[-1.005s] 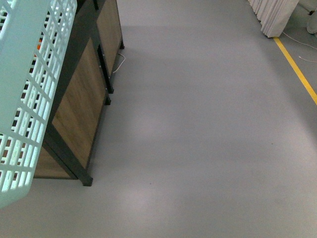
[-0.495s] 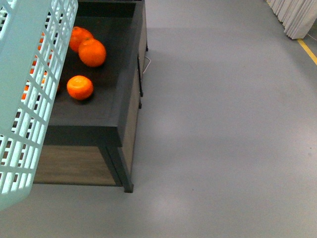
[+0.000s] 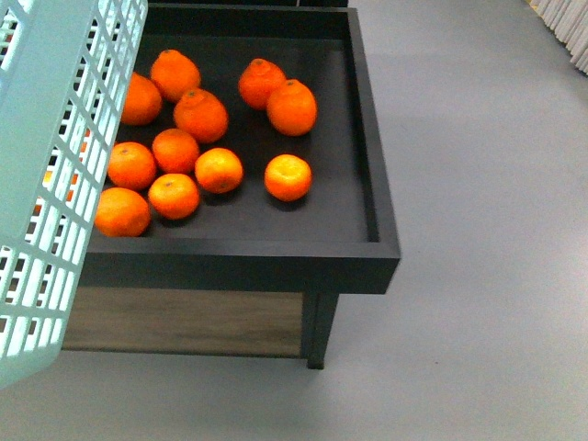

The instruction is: Pick lemon and mango into basket

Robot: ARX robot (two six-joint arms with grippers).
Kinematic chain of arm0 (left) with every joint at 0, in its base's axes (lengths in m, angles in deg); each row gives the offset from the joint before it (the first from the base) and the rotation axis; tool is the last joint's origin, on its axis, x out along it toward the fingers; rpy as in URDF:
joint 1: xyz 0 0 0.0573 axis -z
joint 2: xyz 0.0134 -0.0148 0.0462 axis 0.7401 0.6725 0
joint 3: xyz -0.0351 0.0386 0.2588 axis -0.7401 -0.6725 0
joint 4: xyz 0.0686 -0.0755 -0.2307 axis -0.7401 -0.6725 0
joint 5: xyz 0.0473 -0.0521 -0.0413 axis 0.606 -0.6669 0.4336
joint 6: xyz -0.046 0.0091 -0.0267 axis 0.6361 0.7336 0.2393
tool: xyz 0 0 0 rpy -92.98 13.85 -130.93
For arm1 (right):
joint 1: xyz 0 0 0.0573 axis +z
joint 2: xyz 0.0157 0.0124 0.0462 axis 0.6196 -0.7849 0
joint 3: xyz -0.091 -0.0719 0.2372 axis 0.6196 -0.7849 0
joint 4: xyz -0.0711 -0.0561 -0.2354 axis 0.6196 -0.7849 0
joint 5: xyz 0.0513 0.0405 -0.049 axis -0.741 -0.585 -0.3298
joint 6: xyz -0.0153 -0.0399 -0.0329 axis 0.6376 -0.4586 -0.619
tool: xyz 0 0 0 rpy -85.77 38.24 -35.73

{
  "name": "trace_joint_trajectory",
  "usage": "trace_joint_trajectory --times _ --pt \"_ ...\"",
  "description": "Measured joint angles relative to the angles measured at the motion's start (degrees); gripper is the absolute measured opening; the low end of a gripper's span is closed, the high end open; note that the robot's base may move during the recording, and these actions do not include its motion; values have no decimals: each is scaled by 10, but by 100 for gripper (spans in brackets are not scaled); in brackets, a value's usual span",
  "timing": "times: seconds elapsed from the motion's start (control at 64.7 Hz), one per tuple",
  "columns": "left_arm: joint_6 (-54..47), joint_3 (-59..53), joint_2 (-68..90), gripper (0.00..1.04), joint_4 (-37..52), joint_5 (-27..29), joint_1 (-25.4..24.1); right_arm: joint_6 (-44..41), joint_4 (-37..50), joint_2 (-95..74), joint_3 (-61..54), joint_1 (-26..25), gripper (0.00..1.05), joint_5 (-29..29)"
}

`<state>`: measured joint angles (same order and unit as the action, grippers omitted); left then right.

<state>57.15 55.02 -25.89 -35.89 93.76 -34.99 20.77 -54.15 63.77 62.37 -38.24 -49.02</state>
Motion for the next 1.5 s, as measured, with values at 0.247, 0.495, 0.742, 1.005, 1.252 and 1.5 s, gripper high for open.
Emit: trace_joint_trajectory --times 0.247,0.495,0.742,1.005,1.252,1.5 --pt "1 0 0 15 0 1 0 0 0 0 0 0 96 1" --pt "0 0 0 15 0 1 0 0 0 1 0 0 96 -1" --pt "0 0 -1 15 0 1 0 0 0 0 0 0 96 0" --pt "0 0 0 15 0 0 0 0 0 0 0 0 96 1" --pt "0 0 0 15 0 1 0 0 0 0 0 0 96 0" --pt "2 0 0 15 0 0 0 0 0 0 0 0 96 0"
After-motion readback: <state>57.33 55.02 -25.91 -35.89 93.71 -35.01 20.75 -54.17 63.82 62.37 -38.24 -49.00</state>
